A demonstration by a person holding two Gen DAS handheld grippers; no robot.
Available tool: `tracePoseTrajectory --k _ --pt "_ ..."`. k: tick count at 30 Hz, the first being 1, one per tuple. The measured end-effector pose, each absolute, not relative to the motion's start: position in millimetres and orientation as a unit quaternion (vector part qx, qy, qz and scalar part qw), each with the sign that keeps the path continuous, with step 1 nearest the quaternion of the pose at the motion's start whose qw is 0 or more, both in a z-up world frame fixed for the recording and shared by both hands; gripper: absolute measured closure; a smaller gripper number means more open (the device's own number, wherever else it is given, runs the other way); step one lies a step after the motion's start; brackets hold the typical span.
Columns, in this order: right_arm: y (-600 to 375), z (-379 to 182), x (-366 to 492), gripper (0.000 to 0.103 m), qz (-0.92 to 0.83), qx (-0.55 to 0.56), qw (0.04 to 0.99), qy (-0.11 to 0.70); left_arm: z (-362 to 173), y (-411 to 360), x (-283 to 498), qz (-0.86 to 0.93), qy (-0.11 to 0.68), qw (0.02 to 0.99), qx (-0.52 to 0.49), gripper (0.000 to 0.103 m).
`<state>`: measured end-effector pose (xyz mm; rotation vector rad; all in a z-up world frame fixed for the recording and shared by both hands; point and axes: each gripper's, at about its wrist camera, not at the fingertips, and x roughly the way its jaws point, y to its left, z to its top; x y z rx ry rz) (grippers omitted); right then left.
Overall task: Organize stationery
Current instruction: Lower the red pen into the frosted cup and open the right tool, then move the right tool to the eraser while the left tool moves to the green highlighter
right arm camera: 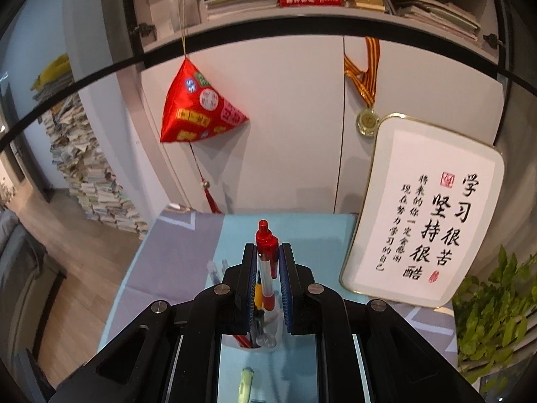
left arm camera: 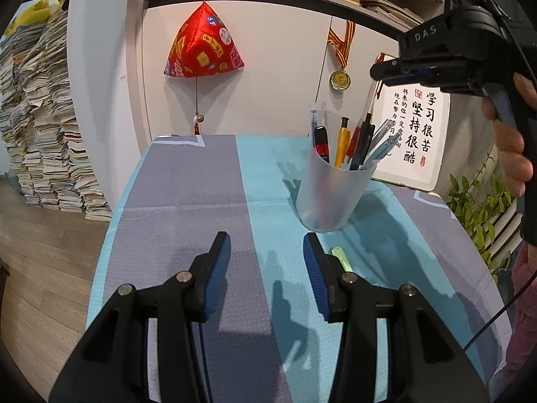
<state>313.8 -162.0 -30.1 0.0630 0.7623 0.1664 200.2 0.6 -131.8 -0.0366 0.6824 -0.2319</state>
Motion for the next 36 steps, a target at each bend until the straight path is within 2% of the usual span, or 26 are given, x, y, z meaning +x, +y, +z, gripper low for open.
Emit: tracePoseTrajectory --k 12,20,29,36 --pt "-160 -56 316 0.089 0.082 0.029 0.911 0.403 -136 -3 200 -0.115 0.342 0.932 -0.017 0.060" --pt "-163 -53 311 0.089 0.085 0.033 0.912 0.400 -137 -6 200 -0.117 0.344 0.931 -0.014 0.060" --pt "-170 -47 276 0.089 0.096 0.022 0.913 0.395 -137 -12 199 -0.119 0.350 0.929 -0.016 0.059" --pt "-173 -69 244 0.089 0.105 -0.001 0.902 0.419 -135 -17 195 -0.119 0.350 0.929 -0.015 0.059"
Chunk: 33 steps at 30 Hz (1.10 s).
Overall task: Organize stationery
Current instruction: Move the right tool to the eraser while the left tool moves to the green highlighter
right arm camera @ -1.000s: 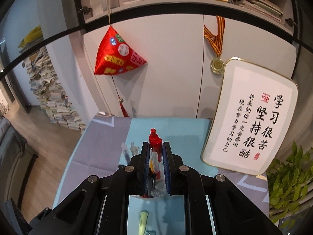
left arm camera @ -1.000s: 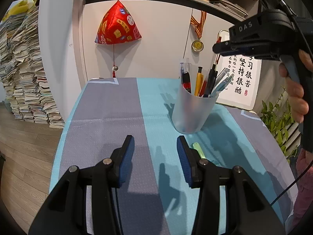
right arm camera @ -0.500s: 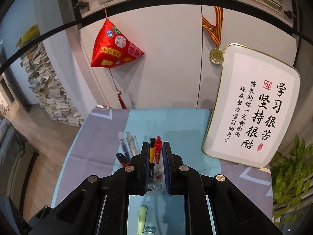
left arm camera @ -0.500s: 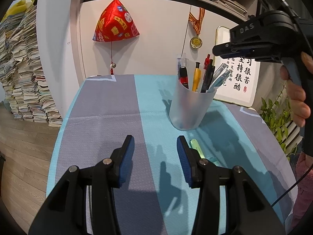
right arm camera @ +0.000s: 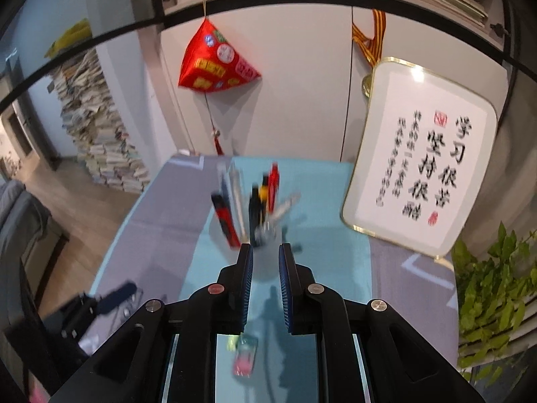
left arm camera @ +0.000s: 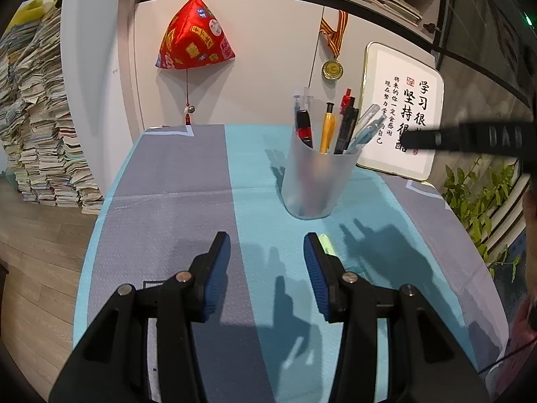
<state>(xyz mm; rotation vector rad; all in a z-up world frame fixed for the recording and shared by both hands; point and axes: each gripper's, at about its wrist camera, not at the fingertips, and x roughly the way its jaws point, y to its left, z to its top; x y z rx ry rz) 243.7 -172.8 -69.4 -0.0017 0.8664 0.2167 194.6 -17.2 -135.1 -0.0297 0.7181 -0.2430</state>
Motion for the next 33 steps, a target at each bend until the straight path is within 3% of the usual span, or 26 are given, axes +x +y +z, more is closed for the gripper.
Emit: tracePoseTrajectory --k 7,14,15,18,19,31,32,33 --pt "-177 -117 218 0.088 0.107 -0.004 0.877 0.469 -133 -21 189 -0.114 0.348 0.930 -0.011 0.052" --pt "-182 -155 205 0.087 0.118 0.021 0.855 0.505 -136 -24 186 -0.108 0.353 0.929 -0.006 0.052" --pt "-182 -156 204 0.085 0.117 0.021 0.855 0.505 -136 -24 186 -0.107 0.355 0.929 -0.007 0.052" --pt "-183 -158 200 0.060 0.110 0.027 0.859 0.499 -138 -23 185 -0.102 0.356 0.929 -0.008 0.052" --pt "-183 -158 199 0.059 0.110 0.029 0.861 0.496 -139 -22 185 -0.101 0.357 0.929 -0.008 0.052" --pt "-149 -181 203 0.060 0.131 -0.010 0.844 0.520 -147 -23 193 -0.097 0.371 0.923 -0.006 0.052" --pt "-147 -184 204 0.063 0.130 -0.014 0.844 0.520 -147 -24 193 -0.098 0.373 0.923 -0.004 0.052" --pt "-146 -184 202 0.076 0.120 -0.028 0.850 0.512 -148 -25 194 -0.099 0.374 0.922 -0.003 0.052"
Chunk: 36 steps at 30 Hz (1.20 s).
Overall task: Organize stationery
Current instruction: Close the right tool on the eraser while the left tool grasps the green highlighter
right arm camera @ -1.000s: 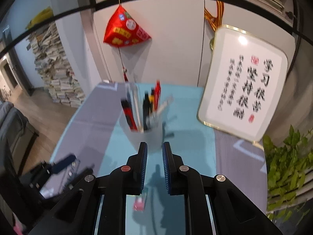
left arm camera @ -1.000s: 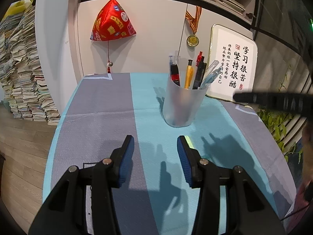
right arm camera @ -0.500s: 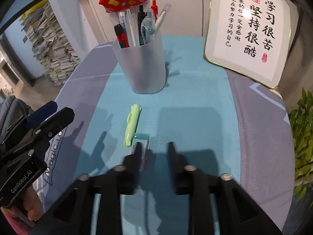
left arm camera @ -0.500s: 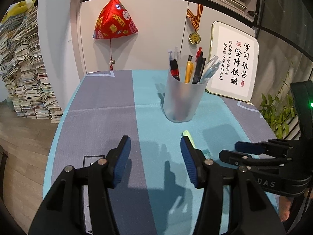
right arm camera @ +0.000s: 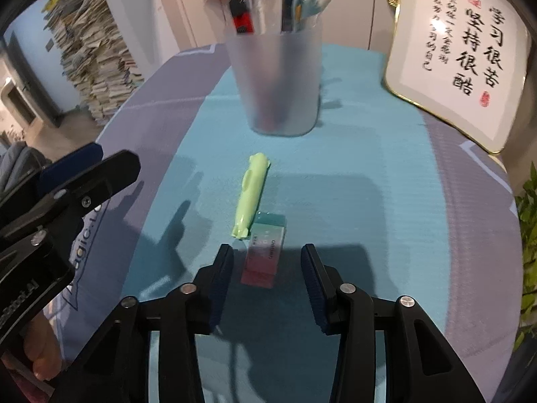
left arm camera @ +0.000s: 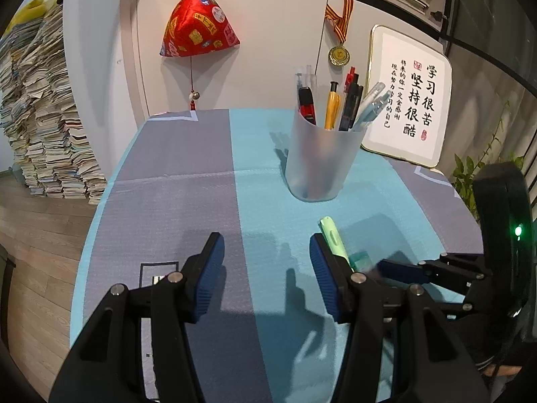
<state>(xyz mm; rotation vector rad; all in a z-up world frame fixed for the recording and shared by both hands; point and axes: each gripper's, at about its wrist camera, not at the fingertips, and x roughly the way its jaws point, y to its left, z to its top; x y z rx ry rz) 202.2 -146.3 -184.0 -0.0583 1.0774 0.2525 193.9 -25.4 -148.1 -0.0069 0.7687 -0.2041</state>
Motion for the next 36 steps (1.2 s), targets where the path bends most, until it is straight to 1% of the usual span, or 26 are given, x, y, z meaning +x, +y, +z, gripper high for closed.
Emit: tracePoseTrajectory --k 1,7,14,17,19,20,21,24,30,36 --pt "-147 -184 202 0.082 0.114 -0.034 0.851 0.511 -149 -26 194 -0.101 0.376 0.921 -0.003 0.052" --pt "-178 -178 205 0.082 0.092 0.007 0.852 0.516 -157 -44 203 -0.121 0.392 0.912 0.003 0.052" --pt "-215 -176 196 0.082 0.075 0.041 0.853 0.516 -175 -89 224 -0.144 0.414 0.898 0.035 0.052" --pt "-226 -175 192 0.082 0.070 0.052 0.853 0.514 -184 -96 234 -0.141 0.426 0.893 0.040 0.054" --pt "-233 -173 190 0.082 0.069 0.059 0.855 0.511 -190 -98 239 -0.145 0.438 0.886 0.036 0.071" --pt "-235 -173 190 0.082 0.068 0.061 0.855 0.510 -193 -98 241 -0.146 0.446 0.883 0.034 0.085" --pt "-237 -172 190 0.082 0.068 0.064 0.856 0.508 -193 -98 241 -0.142 0.440 0.886 0.036 0.091" --pt "-239 -169 189 0.083 0.069 0.070 0.858 0.504 -190 -92 239 -0.159 0.444 0.882 0.015 0.092" --pt "-234 -166 190 0.082 0.078 0.076 0.859 0.501 -153 -78 214 -0.166 0.395 0.904 0.010 0.092" --pt "-226 -158 191 0.082 0.087 0.077 0.863 0.492 -127 -64 199 -0.165 0.366 0.916 0.000 0.091"
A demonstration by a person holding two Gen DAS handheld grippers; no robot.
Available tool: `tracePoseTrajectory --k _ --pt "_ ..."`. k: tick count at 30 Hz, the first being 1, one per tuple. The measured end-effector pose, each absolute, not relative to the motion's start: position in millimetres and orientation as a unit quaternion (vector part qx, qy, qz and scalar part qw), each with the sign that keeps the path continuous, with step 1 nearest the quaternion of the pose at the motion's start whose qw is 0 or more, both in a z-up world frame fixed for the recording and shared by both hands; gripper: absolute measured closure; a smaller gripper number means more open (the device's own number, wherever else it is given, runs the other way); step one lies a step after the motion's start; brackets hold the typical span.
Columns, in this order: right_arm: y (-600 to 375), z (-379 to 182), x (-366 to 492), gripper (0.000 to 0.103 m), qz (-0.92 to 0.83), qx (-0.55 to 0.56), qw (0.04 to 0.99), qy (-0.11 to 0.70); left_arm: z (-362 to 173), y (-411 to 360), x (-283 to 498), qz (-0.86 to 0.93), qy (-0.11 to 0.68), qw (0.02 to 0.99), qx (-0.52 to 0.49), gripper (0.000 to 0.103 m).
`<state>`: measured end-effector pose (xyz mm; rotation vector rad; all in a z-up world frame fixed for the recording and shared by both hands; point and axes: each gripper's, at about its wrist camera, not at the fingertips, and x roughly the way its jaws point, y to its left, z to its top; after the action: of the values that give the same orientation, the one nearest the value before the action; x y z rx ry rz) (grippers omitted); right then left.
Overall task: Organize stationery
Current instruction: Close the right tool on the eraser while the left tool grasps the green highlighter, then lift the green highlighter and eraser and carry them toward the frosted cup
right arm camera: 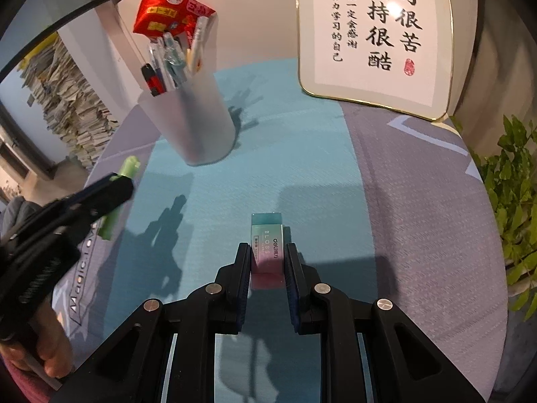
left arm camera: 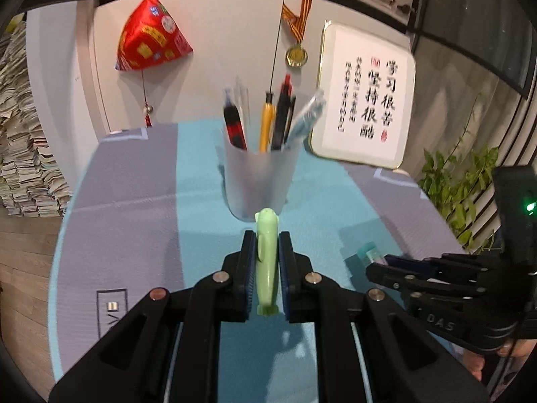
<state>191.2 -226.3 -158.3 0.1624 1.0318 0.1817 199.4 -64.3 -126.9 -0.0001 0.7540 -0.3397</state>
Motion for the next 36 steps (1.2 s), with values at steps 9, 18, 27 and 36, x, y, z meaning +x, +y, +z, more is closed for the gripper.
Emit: tracePoseTrajectory --k 9,18,27,36 --pt "-222 -147 185 0.082 0.091 0.082 0.870 0.478 -106 -58 195 -0.164 0.336 0.927 0.002 0.091" --pt "-219 -132 184 0.082 0.094 0.085 0.880 0.458 -83 -63 222 -0.162 0.301 0.940 -0.006 0.091" --pt "-220 -120 185 0.083 0.094 0.091 0.887 0.443 -76 -69 260 -0.171 0.287 0.942 -0.032 0.091" --pt "-226 -118 187 0.083 0.086 0.097 0.888 0.441 -88 -73 281 -0.164 0.290 0.942 -0.033 0.091"
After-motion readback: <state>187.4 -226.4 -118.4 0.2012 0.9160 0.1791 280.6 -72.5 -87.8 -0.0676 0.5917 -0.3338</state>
